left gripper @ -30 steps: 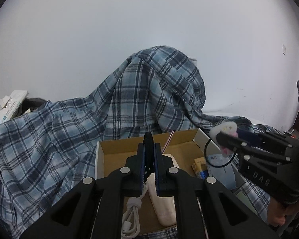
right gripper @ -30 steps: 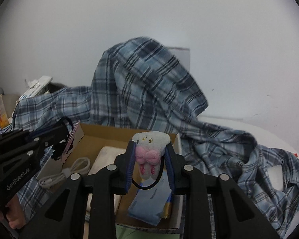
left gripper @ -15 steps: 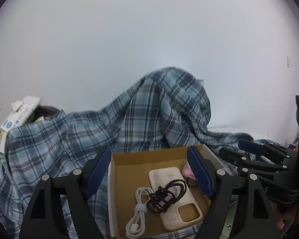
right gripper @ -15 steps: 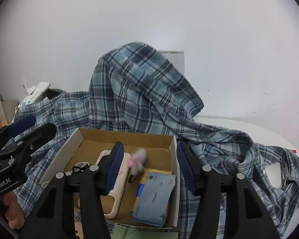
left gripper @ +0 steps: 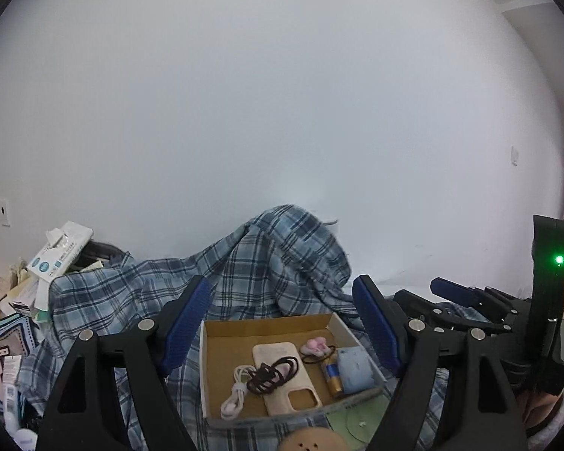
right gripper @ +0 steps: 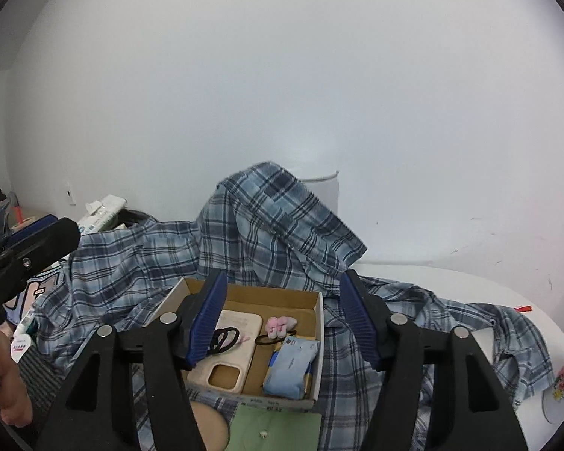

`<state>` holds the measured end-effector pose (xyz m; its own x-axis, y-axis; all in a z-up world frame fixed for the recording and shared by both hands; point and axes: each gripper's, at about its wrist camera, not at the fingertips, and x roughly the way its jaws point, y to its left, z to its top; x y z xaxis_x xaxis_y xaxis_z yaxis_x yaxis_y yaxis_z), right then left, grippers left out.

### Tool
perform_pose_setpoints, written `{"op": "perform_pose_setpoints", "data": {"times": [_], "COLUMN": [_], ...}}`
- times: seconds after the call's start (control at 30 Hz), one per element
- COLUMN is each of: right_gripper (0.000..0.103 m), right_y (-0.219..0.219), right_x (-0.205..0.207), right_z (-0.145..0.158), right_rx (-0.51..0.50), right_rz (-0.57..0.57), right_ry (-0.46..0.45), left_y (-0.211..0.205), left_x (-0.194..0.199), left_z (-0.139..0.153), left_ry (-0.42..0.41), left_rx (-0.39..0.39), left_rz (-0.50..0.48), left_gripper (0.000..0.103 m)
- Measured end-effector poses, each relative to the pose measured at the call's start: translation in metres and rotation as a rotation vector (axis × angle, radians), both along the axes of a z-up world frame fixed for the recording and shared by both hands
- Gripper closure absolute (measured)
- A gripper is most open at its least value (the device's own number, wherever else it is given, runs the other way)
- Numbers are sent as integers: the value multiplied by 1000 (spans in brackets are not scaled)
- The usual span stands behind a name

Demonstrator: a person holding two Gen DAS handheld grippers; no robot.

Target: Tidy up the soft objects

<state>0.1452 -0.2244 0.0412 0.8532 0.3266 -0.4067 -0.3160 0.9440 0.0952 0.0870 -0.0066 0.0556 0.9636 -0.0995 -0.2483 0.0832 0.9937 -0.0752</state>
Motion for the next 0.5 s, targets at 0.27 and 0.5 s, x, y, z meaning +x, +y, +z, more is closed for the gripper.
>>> {"op": "perform_pose_setpoints", "data": {"times": [0.27, 0.5], "right_gripper": [41, 30], "right_y": [-21, -30], "right_x": [-38, -55], "right_z": [-5, -27], "right_rx": [-6, -28], "right_rz": [-13, -4], "right_ry": [-22, -22], "left_y": [-12, -26], "left_x": [-50, -64], "left_z": [-4, -30], "left_ry": [-48, -48], "left_rx": [18, 64], "left_rz": [-20, -40], "left_gripper": [23, 21]}}
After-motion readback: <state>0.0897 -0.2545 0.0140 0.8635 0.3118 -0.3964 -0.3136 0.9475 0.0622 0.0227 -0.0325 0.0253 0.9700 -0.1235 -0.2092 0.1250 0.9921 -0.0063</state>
